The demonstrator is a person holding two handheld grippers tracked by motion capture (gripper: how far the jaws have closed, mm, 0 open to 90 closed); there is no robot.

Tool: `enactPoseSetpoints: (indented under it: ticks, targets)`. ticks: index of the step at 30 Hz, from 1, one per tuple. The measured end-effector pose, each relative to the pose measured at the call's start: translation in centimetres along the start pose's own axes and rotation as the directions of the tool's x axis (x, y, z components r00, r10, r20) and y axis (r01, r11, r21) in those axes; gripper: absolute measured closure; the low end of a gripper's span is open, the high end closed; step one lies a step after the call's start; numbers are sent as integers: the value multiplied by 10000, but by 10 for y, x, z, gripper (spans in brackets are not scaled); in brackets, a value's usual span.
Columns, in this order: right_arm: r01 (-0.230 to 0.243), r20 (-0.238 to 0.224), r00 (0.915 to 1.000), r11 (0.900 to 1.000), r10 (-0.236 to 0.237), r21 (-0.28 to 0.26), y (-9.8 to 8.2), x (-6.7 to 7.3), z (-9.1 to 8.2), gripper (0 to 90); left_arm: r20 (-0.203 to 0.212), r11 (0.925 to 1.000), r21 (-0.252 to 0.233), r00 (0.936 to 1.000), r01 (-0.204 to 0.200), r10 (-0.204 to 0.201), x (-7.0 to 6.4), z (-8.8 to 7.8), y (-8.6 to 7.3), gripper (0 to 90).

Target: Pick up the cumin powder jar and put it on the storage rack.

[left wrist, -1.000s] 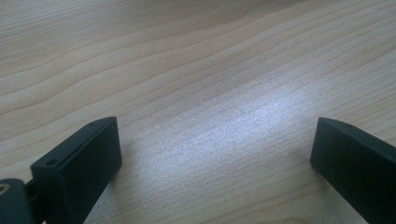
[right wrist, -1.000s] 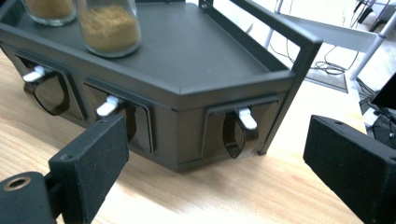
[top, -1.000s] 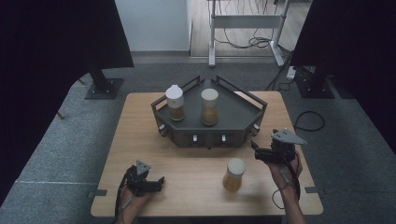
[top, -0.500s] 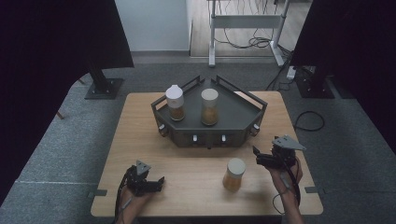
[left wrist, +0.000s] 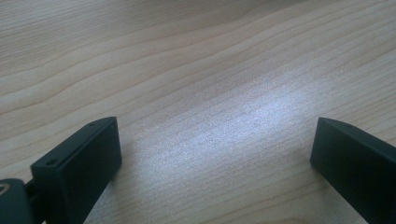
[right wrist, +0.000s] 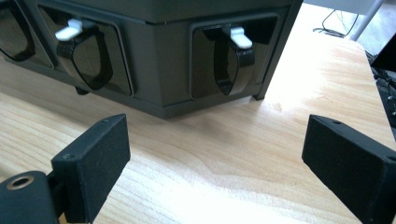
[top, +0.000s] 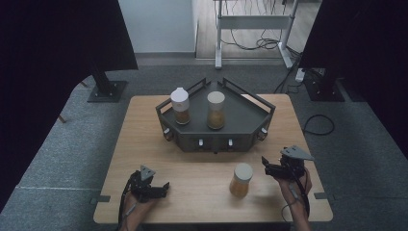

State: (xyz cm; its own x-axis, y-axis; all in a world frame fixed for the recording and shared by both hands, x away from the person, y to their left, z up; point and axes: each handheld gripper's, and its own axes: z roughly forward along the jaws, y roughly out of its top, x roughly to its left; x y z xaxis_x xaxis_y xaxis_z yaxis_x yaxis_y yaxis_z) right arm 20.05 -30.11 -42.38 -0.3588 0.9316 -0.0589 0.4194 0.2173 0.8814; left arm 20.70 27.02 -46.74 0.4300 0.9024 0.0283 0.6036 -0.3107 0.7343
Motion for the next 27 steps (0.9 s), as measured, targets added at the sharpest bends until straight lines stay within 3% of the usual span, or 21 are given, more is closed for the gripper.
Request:
enactPoseSetpoints:
  ticks: [27]
  targets:
    - [-336,103,9994,9974,330,635,-34,1,11,72,27,10000,4,10000,-33,33,0,0,0,15]
